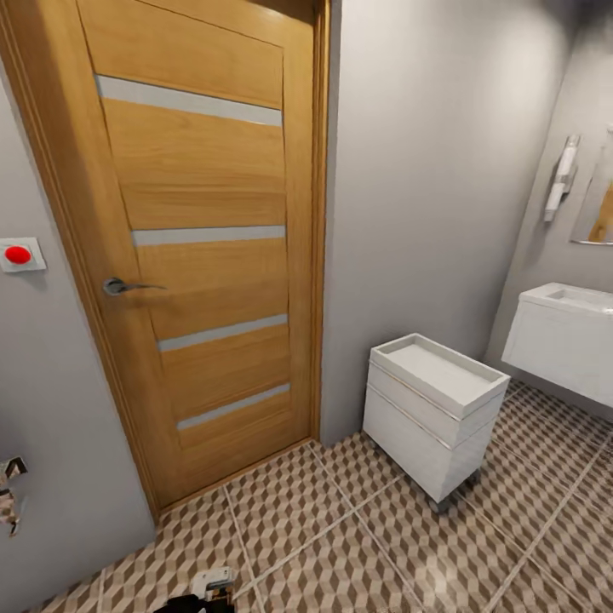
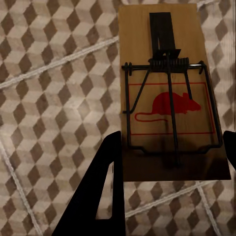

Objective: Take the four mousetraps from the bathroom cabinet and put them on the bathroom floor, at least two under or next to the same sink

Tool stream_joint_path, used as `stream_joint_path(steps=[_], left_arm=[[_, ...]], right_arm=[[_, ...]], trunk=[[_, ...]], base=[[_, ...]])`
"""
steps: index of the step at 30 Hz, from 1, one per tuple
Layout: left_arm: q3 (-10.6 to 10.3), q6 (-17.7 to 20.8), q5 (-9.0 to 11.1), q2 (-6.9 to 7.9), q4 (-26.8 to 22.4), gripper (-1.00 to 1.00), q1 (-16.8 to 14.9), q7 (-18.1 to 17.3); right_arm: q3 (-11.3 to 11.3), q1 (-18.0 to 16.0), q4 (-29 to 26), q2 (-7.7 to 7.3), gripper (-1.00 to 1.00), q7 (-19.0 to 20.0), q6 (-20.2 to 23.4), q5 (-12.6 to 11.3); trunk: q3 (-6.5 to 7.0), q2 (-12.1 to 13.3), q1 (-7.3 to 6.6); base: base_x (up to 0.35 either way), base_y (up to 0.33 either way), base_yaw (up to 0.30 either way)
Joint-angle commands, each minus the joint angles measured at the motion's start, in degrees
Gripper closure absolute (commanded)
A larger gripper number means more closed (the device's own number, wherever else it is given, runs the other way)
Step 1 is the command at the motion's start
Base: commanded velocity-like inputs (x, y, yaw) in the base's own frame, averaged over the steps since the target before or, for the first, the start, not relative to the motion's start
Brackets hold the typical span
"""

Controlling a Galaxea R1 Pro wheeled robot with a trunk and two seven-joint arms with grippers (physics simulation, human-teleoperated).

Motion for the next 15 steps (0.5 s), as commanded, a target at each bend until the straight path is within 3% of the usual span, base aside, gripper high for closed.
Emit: stream_joint_path(steps=[1, 15], left_arm=[[-0.01, 0.18, 0.43, -0.01, -0.02, 1.00, -0.02, 0.27], [-0.01, 0.18, 0.43, -0.01, -0.02, 1.00, -0.03, 0.26]], right_arm=[[0.49, -0.06, 0.06, 0.02, 1.00, -0.04, 0.09, -0.64], [0.49, -0.06, 0.07, 0.02, 1.00, -0.04, 0.09, -0.64]], trunk=[[-0.06, -0.03, -0.01], [-0.06, -0.03, -0.01]], base=[[0.000, 0.000, -0.290], [0.000, 0.000, -0.290]])
